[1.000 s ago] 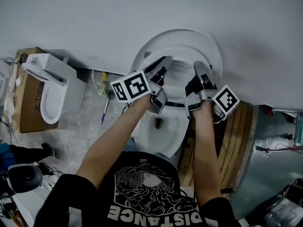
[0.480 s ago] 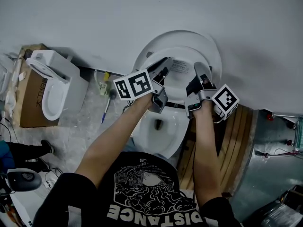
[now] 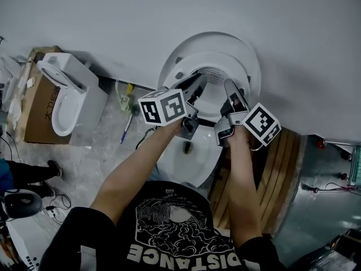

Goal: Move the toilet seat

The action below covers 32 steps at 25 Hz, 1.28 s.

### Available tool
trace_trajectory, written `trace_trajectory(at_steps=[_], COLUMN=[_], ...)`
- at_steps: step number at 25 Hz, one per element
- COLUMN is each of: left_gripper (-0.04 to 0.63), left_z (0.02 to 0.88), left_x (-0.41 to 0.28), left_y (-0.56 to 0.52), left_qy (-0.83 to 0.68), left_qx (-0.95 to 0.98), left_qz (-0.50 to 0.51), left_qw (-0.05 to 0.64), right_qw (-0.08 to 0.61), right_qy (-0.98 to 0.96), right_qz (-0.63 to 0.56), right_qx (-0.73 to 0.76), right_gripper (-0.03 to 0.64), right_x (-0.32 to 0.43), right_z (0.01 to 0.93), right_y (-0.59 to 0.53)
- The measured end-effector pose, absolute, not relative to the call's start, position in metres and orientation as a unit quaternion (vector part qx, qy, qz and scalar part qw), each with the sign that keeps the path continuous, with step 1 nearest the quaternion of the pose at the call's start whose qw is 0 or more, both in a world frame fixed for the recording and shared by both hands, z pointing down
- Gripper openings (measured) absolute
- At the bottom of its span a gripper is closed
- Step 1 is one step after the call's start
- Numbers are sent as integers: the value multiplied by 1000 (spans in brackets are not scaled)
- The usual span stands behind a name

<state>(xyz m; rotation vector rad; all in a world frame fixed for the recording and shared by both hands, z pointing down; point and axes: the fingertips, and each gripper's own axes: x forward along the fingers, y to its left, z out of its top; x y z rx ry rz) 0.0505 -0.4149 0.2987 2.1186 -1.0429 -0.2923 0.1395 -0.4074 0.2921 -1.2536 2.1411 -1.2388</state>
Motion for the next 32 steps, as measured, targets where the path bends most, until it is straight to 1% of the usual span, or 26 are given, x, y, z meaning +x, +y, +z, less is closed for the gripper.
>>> trace_trajectory(at_steps=[3, 9, 14, 22, 28, 32], left_gripper=[54, 46, 37, 25, 14, 12], left_z=[294, 290, 293, 297, 297, 295], left_x=[53, 75, 85, 87, 84, 74], left_y=[-410, -362, -343, -317, -300, -286], left_qy=[-418, -438, -451, -459, -450, -442], left_qx=[829, 840, 841, 845, 859, 865], left_qz=[-102, -74, -51, -18, 16, 28], left_qw=[356, 313, 294, 275, 246, 236], right_qw=[148, 93, 44, -13, -57, -70], right_qy=[778, 811, 830, 842, 842, 835], right_qz=[-415, -360, -316, -256, -210, -196], right_qx=[-447, -450, -457, -474, -493, -509], right_gripper=[63, 51, 38, 28, 25, 23], right_x=[134, 143, 144, 139, 126, 116], right_z=[287, 282, 284, 286, 286, 284], right_y=[-404, -359, -342, -312, -294, -279])
